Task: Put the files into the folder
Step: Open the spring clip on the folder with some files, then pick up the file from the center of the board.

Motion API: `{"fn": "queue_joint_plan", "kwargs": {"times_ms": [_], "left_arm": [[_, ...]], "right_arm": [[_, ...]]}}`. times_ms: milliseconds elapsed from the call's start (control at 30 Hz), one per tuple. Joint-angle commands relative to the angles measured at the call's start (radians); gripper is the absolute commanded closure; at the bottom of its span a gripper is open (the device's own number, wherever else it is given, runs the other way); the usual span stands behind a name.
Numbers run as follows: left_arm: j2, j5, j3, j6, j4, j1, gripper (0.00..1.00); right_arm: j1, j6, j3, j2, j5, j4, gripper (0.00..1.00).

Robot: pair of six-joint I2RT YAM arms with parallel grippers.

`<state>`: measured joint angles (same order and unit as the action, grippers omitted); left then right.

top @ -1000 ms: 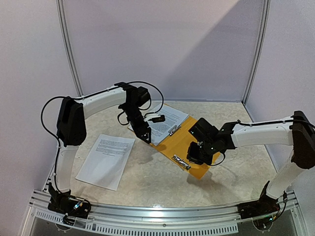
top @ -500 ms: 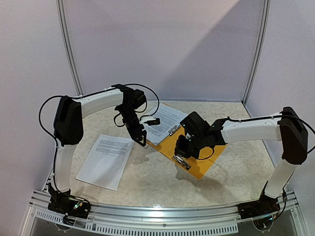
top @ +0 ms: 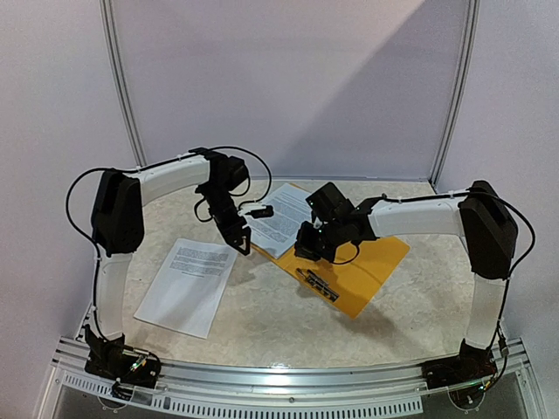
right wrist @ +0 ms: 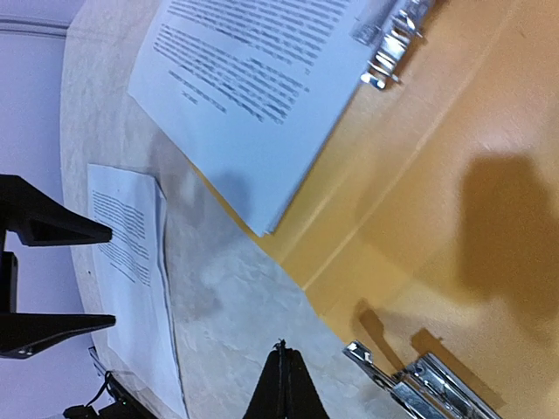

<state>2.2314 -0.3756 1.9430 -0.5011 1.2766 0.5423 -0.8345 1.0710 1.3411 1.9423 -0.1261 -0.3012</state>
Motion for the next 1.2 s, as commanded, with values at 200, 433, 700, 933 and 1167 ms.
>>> {"fn": "queue_joint_plan", "kwargs": {"times_ms": [200, 433, 700, 933, 1167], "left_arm": [[-0.162, 0.072, -0.186, -0.026, -0.002, -0.145, 0.35], [-0.280, 0.211, -0.409, -0.026, -0.089, -0.361, 0.31], [-0.292, 0.274, -0.592, -0.037, -0.207, -0.513, 0.31], [-0.269, 0.271, -0.668, -0.037, -0.256, -0.513, 0.31], [-0.243, 0.271, -0.674, -0.040, -0.265, -0.513, 0.31]], "right_arm": [[-0.024, -0.088, 0.161, 0.063, -0.035, -0.009, 0.82], [-0.097, -0.010, 0.281, 0.237, -0.124, 0.169, 0.49], [-0.099, 0.036, 0.550, 0.467, -0.114, 0.241, 0.47], [-0.102, 0.105, 0.636, 0.587, -0.026, 0.178, 0.40], [-0.105, 0.096, 0.657, 0.593, 0.000, 0.205, 0.39]]}}
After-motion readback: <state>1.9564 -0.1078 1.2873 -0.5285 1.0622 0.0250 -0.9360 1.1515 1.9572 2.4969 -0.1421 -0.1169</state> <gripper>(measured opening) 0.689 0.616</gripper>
